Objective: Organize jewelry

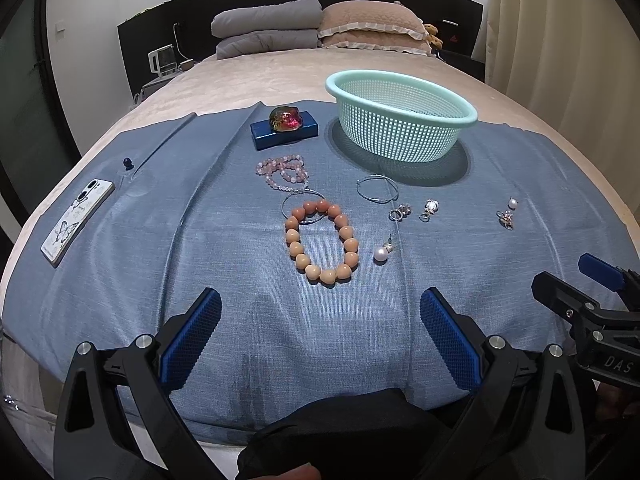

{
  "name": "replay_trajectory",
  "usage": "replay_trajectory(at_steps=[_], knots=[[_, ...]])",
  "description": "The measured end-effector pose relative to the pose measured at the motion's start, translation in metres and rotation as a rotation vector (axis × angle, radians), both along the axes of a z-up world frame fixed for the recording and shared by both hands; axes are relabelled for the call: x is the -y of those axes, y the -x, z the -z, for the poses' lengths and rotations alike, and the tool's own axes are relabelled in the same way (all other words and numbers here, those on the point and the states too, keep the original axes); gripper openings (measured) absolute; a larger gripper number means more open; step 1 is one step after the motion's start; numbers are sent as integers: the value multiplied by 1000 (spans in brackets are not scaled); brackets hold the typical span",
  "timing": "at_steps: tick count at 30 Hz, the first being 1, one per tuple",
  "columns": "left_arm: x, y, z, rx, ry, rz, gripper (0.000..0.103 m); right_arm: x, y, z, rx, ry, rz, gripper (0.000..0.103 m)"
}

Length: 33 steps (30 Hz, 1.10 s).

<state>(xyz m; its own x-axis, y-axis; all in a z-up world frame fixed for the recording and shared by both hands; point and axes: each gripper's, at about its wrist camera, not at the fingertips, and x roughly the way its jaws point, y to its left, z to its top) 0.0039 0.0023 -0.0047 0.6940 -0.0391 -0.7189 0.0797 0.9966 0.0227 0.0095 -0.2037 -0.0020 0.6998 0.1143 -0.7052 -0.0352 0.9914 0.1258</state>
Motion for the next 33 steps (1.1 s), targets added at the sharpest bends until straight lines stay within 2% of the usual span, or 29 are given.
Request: replay_trajectory(at_steps=[8,19,23,26,33], knots=[[3,-5,3,-22,-28,-1,97,1,0,-1,3,-7,9,95],[-1,-31,16,-118,27,106,97,24,-23,11,-83,-131,-14,95],[-5,-48,23,-117,-23,106,97,31,-39,15,-95,-149,-30,95],[-13,-62,33,-135,-48,92,97,31,-52,18,-98,-123,-43,94],[-24,-80,47,-157,-20,99,97,23,-77,22,-79,-33,-79,94]])
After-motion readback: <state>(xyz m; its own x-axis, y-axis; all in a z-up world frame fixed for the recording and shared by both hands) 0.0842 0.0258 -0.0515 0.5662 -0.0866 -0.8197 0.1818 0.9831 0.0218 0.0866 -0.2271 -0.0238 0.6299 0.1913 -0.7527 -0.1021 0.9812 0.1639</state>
